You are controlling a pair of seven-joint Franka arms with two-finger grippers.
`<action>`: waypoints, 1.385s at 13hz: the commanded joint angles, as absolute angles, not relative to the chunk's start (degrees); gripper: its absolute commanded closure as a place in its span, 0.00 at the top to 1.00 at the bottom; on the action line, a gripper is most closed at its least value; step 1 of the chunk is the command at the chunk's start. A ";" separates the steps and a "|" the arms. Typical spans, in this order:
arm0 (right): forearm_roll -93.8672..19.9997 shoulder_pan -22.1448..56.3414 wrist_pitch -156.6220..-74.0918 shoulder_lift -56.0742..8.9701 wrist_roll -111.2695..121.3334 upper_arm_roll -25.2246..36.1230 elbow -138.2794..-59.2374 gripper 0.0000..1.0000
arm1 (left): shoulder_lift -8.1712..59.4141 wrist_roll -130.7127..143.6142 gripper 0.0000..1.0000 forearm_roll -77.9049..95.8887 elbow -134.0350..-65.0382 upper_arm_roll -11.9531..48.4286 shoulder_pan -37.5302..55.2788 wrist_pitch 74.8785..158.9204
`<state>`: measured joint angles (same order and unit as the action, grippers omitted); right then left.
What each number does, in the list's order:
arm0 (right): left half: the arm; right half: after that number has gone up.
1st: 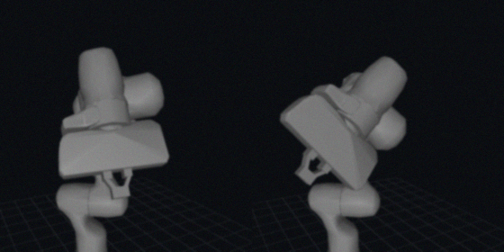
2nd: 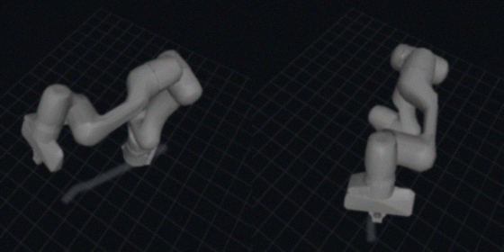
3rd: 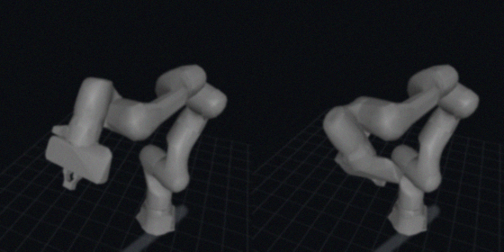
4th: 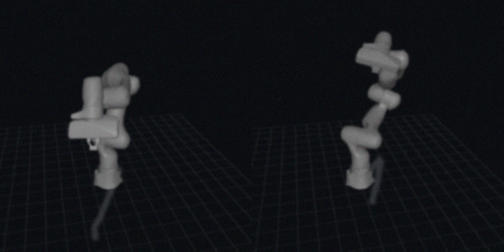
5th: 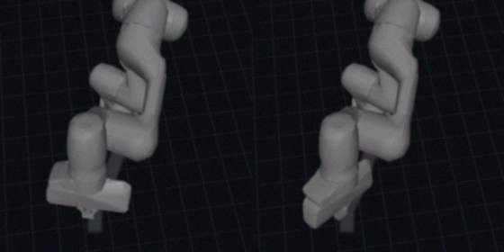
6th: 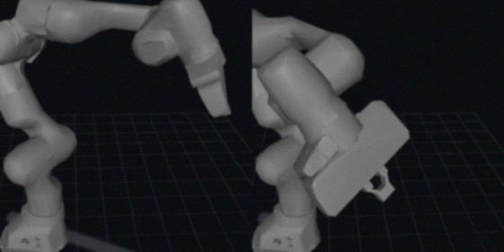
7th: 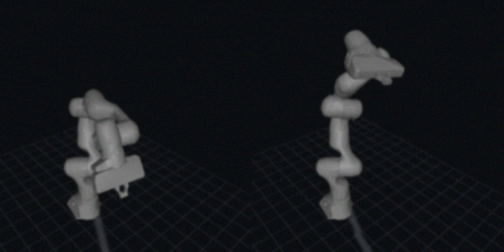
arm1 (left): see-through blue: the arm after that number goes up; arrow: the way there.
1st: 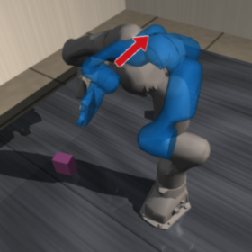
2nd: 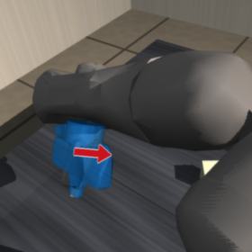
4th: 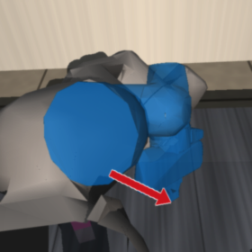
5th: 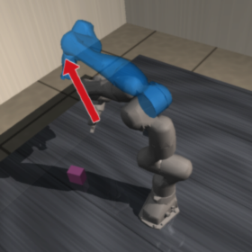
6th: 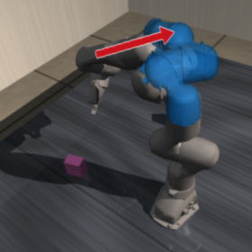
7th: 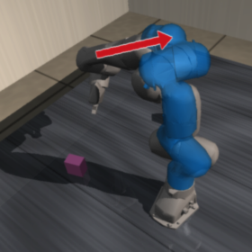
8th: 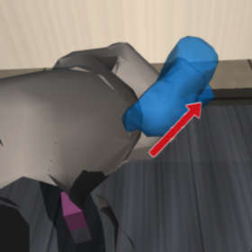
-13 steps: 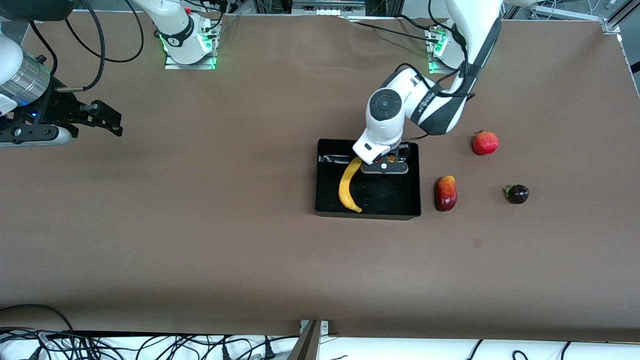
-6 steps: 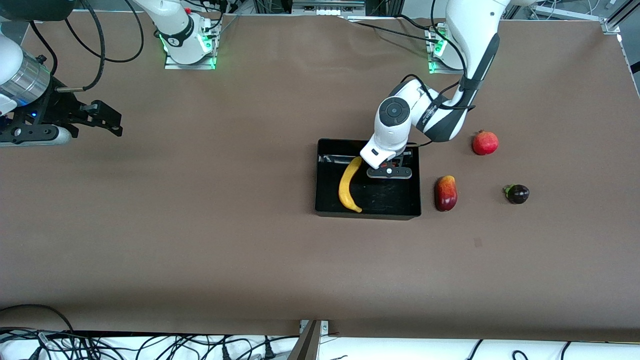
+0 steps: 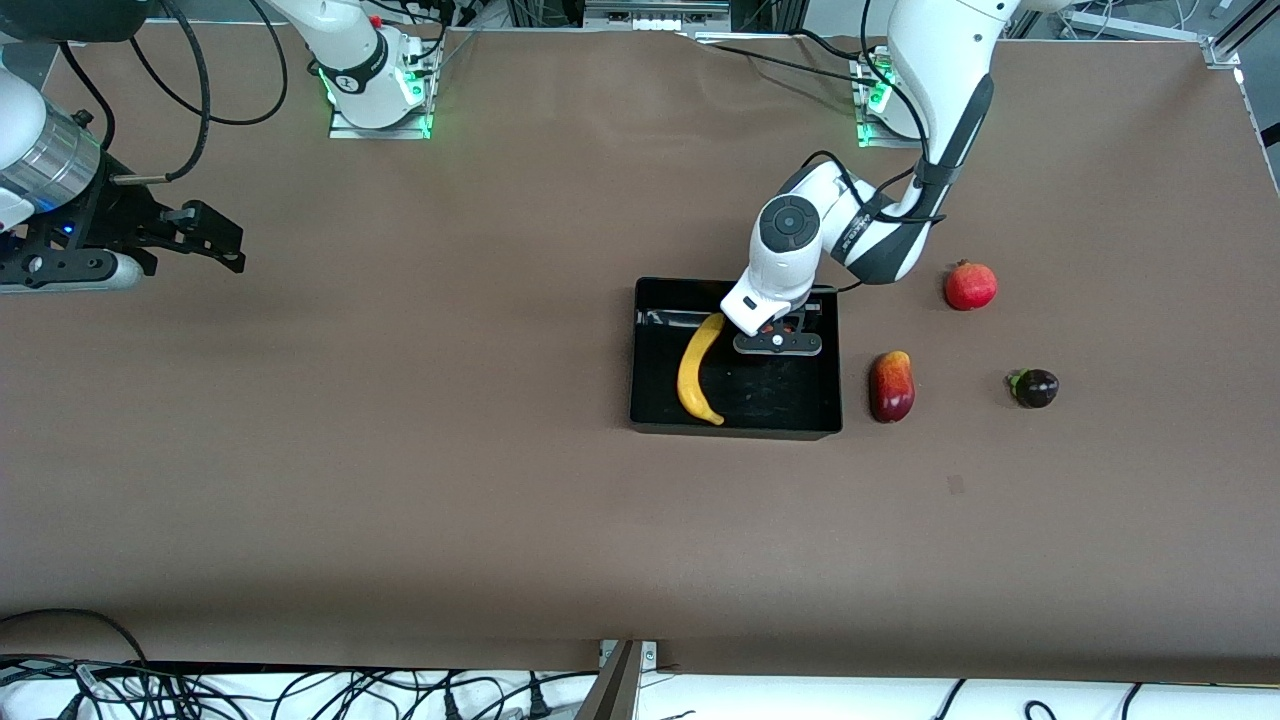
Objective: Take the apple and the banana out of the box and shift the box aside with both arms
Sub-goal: 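Lift the apple out of the box toward the red apple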
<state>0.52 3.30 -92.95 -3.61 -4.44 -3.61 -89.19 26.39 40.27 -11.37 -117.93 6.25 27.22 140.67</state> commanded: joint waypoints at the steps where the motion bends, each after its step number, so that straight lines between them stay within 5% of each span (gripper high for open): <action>1: 0.97 3.43 -92.81 -3.60 -5.10 -3.69 -88.68 1.00 | 20.77 40.69 0.22 -12.66 -116.73 6.59 24.97 136.96; 5: 0.97 3.43 -92.90 -3.60 -5.10 -3.69 -88.68 1.00 | 15.48 31.60 0.24 -11.87 -106.81 6.59 21.02 109.40; 8: 0.97 3.43 -92.81 -3.60 -5.10 -3.69 -88.68 1.00 | 11.44 16.66 0.23 -10.99 -110.72 6.50 15.15 102.83; 10: 0.97 3.43 -92.81 -3.60 -5.01 -3.69 -88.68 1.00 | 10.20 6.82 0.23 -10.55 -117.03 6.59 9.34 107.28; 13: 0.97 3.43 -92.81 -3.60 -5.01 -3.69 -88.77 1.00 | 5.46 4.22 0.24 -9.23 -134.77 6.50 6.50 126.58; 16: 0.97 3.43 -92.81 -3.60 -5.10 -3.69 -88.77 1.00 | 9.04 4.31 0.25 -9.23 -141.05 6.42 6.07 140.50; 17: 0.97 3.43 -92.81 -3.60 -5.10 -3.69 -88.77 1.00 | 10.53 4.31 0.28 -9.23 -142.54 6.42 4.93 144.19; 18: 0.97 3.43 -92.81 -3.60 -5.10 -3.69 -88.77 1.00 | 11.68 4.22 0.48 -9.23 -143.43 6.42 3.96 146.84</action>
<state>0.52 3.30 -92.95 -3.61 -4.44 -3.62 -89.19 10.82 5.44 -10.48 -141.37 6.11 5.96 142.30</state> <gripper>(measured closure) 0.000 0.295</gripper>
